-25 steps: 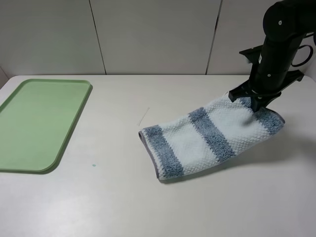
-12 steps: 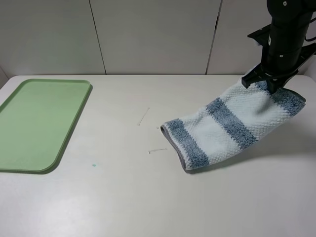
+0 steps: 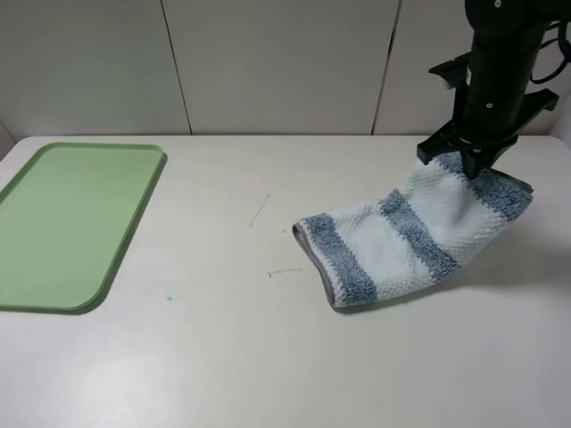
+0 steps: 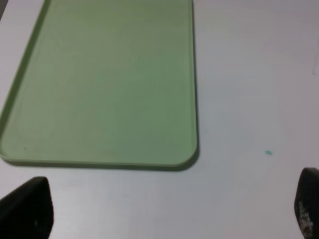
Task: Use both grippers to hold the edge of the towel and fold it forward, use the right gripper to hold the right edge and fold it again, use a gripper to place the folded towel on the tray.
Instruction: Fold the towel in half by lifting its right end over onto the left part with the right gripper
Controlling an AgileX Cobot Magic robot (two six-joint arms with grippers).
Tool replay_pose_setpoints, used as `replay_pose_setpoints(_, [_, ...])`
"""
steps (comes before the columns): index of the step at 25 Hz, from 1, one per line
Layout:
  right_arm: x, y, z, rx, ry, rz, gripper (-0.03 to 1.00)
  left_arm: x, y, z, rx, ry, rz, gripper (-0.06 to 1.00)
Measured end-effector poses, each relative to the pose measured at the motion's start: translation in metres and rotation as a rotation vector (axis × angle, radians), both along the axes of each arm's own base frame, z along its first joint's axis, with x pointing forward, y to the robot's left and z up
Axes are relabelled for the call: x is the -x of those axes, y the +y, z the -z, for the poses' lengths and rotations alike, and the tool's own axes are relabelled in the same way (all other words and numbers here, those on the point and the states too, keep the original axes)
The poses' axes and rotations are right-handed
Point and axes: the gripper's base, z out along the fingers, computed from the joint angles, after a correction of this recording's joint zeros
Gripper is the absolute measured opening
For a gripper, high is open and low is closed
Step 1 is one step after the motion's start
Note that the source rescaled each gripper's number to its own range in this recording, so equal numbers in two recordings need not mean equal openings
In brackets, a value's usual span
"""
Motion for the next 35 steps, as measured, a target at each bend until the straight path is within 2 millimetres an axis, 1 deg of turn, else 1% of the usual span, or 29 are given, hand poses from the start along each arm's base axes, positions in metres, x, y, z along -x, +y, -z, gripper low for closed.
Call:
replay_pose_setpoints(9, [0.024,0.059,0.001,-0.059,0.013,-0.094,0.07,0.000,0.000,0.000,0.000,0.000,0.000,0.97])
replay_pose_setpoints(16, [0.044,0.097,0.002,-0.100,0.003,-0.109,0.07,0.000,0.000,0.000,-0.001,0.000,0.001,0.97])
replay_pose_setpoints(19, [0.052,0.109,0.002,-0.135,0.008,-0.101,0.07,0.000,0.000,0.000,-0.002,0.000,0.001,0.97])
replay_pose_setpoints(21, [0.054,0.113,0.002,-0.161,0.012,-0.095,0.07,0.000,0.000,0.000,-0.002,0.000,0.001,0.97])
replay_pose_setpoints(28, [0.057,0.118,0.003,-0.218,0.039,-0.069,0.07,0.000,0.000,0.000,-0.002,0.000,0.001,0.97])
replay_pose_setpoints(29, [0.057,0.118,0.003,-0.224,0.039,-0.066,0.09,0.000,0.000,0.000,-0.002,0.000,0.001,0.97])
replay_pose_setpoints(30, [0.057,0.119,0.003,-0.232,0.037,-0.061,0.16,0.000,0.000,0.000,-0.002,0.000,0.001,0.97])
replay_pose_setpoints(31, [0.057,0.120,0.003,-0.244,0.034,-0.055,0.32,0.000,0.000,0.000,-0.002,0.000,0.001,0.97])
replay_pose_setpoints(33, [0.056,0.121,0.003,-0.258,0.029,-0.040,0.72,0.000,0.000,0.000,-0.002,0.000,0.001,0.97])
replay_pose_setpoints(34, [0.056,0.121,0.003,-0.261,0.027,-0.045,0.83,0.000,0.000,0.000,-0.002,0.000,0.001,0.97])
replay_pose_setpoints(35, [0.056,0.122,0.003,-0.267,0.026,-0.057,0.90,0.000,0.000,0.000,-0.002,0.000,0.001,0.97])
